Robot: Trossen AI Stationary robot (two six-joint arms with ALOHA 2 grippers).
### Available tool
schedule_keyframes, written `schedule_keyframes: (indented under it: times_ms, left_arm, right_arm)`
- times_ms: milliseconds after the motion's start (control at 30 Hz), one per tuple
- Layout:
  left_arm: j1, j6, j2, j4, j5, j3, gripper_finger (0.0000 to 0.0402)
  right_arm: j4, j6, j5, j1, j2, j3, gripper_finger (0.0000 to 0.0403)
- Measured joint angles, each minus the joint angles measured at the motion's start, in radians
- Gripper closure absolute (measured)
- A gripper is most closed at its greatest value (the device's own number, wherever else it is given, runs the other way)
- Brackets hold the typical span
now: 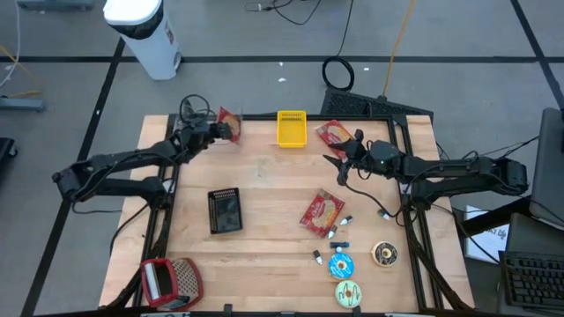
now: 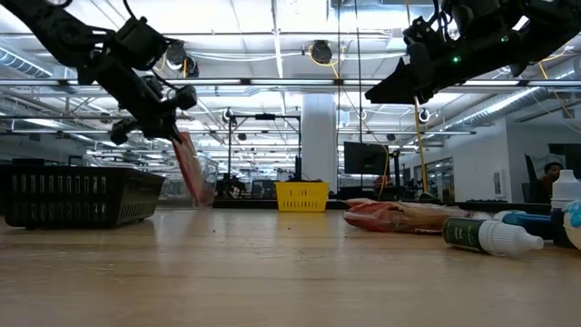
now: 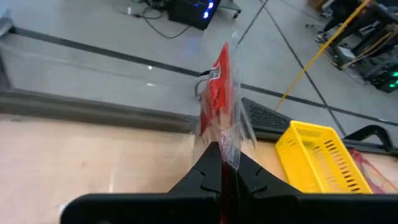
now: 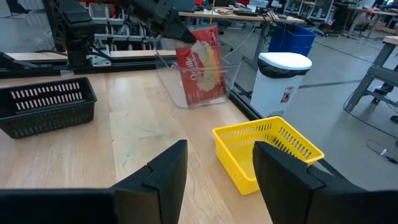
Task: Pick & Place Food Item
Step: Put the middle popcorn pack into the transparent bin, then put the top popcorn pack into the transparent bin
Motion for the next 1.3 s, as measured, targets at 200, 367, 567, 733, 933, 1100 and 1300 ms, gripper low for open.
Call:
schedule_keyframes:
  times_ms: [200, 367, 567, 733, 933, 1100, 1300]
  left_arm:
    - [0.0, 0.012, 0.039, 0.01, 0.009, 0.0, 0.0398]
    - [0.0, 0.056, 0.04, 0.002, 0.012, 0.0, 0.0395]
    - [0.001, 0.088, 0.039, -0.017, 0.0, 0.0, 0.0394]
    - [0.003, 0.08, 0.039, -0.104, -0.054, 0.0, 0.0387]
    - [0.003, 0.085, 0.029, -0.193, -0.08, 0.0, 0.0334]
    - [0.003, 0.096, 0.029, -0.229, -0.113, 0.0, 0.0266]
    - [0.004, 0.225, 0.024, -0.261, -0.154, 0.0, 0.0197]
  right_arm:
    - [0.0, 0.0, 0.0, 0.0, 0.0, 0.0, 0.0232]
    - [0.0, 0.0, 0.0, 0.0, 0.0, 0.0, 0.0232]
    - [-0.001, 0.0, 0.0, 0.0, 0.0, 0.0, 0.0232]
    - [-0.001, 0.0, 0.0, 0.0, 0.0, 0.0, 0.0232]
    - [-0.001, -0.001, 0.0, 0.0, 0.0, -0.001, 0.0232]
    - [-0.001, 0.0, 0.0, 0.0, 0.0, -0.001, 0.0232]
    - [-0.004, 0.0, 0.0, 0.0, 0.0, -0.001, 0.0232]
